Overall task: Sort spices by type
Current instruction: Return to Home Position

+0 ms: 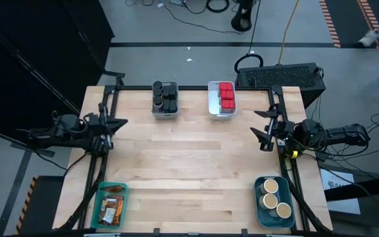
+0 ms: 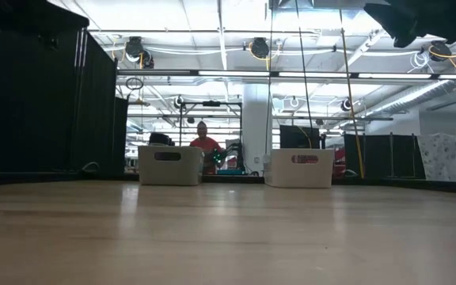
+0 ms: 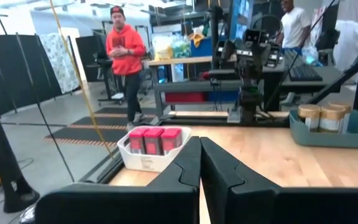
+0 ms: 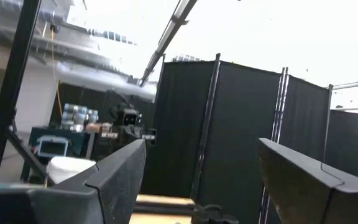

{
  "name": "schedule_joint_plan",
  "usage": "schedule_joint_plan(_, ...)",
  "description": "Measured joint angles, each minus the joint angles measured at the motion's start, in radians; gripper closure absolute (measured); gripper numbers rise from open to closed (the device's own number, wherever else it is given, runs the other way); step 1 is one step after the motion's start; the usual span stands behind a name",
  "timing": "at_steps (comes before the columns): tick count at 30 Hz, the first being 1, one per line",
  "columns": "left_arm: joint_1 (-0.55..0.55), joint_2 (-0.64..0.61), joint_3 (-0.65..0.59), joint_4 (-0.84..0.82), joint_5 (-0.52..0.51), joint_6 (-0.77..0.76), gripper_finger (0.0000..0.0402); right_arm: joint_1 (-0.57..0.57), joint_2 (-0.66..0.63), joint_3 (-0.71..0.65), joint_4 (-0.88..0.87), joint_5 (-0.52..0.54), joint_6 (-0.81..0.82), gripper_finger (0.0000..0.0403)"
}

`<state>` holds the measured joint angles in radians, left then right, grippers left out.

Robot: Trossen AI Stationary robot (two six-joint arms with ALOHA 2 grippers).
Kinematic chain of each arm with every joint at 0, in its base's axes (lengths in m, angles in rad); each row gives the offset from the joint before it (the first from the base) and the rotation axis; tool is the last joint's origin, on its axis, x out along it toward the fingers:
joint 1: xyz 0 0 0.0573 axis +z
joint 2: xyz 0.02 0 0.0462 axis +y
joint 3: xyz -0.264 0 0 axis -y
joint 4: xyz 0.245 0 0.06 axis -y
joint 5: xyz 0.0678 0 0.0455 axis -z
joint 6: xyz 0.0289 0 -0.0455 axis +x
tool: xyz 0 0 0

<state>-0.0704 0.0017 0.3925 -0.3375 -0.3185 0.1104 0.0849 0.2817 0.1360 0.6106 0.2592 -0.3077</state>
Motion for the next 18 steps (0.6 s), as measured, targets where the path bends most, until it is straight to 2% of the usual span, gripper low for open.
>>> schedule_joint_plan(9,0.0,0.0,-0.011,0.028,0.007,-0.027,0.0393,0.0,-0.085,-0.076,0.007,0.0,0.034,0.0113)
schedule_joint_plan(18,0.0,-0.001,-0.158,0.182,0.036,-0.054,0.0393,0.0,-0.147,-0.122,0.012,0.002,0.057,0.0113)
